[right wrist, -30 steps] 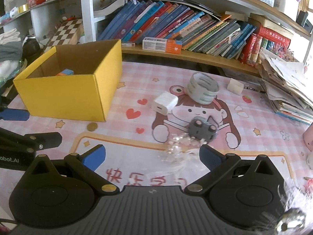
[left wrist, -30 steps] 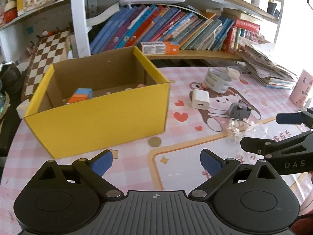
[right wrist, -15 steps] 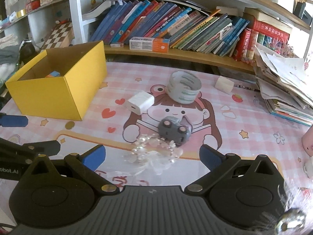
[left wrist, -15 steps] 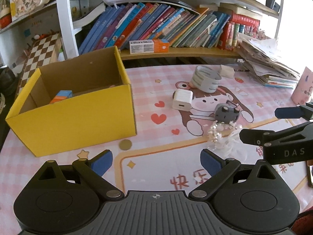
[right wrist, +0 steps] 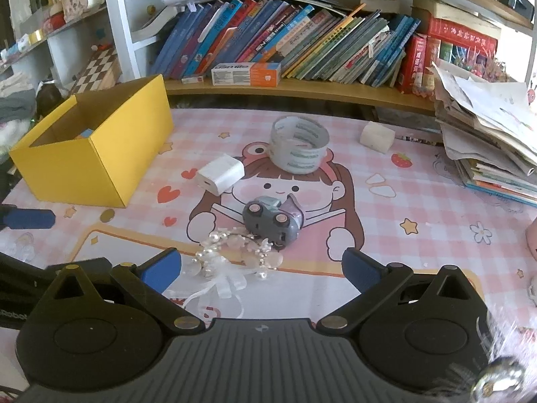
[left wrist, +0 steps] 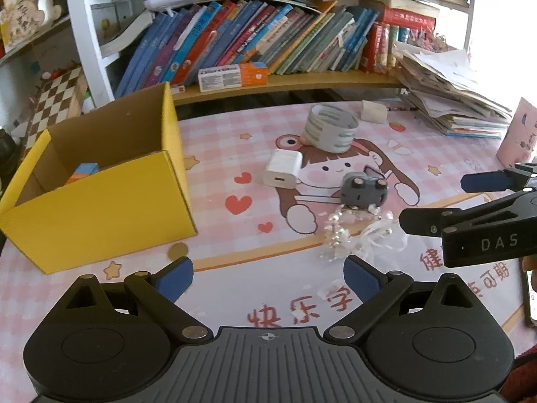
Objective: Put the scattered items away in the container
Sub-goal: 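Lower left gripper onto the pearl ribbon bow and close while right gripper approaches the grey toy car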
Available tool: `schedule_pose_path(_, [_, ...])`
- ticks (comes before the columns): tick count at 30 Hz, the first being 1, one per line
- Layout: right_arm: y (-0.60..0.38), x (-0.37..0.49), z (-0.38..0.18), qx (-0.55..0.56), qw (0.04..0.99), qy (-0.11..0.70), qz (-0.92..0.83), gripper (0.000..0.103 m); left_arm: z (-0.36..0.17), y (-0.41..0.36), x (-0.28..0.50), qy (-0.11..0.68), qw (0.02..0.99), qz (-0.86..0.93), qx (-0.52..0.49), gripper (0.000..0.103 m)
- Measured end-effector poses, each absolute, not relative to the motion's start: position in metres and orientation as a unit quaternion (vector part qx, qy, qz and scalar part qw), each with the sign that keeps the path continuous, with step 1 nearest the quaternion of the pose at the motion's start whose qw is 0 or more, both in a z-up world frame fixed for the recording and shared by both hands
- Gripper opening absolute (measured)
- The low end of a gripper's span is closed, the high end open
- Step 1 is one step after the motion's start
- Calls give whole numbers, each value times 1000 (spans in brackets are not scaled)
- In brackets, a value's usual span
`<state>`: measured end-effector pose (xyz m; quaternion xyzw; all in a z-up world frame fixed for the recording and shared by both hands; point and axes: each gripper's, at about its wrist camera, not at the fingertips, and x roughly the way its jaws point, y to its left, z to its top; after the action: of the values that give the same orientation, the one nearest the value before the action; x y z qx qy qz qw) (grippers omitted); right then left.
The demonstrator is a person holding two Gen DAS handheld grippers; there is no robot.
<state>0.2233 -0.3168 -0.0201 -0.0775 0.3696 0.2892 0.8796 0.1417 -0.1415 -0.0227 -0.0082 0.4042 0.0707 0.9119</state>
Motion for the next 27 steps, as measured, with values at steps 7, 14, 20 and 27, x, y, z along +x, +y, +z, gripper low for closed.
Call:
schedule_pose_path(7, [-327, 239, -24, -72, 886, 368, 274, 98, -30, -155, 158, 413, 910, 38, -6, 98])
schedule_pose_path(14, [-328, 258, -33, -74, 884, 381, 263, 91, -38, -173, 174, 422, 906, -19, 15, 98])
schedule_pose_path(20, [-322, 270, -38, -78, 880, 386, 266, 91, -49, -183, 192, 429, 901, -56, 33, 96])
schedule_pose_path(27, [-313, 283, -44, -90, 875, 390, 273, 91, -63, -189, 211, 444, 891, -82, 51, 78])
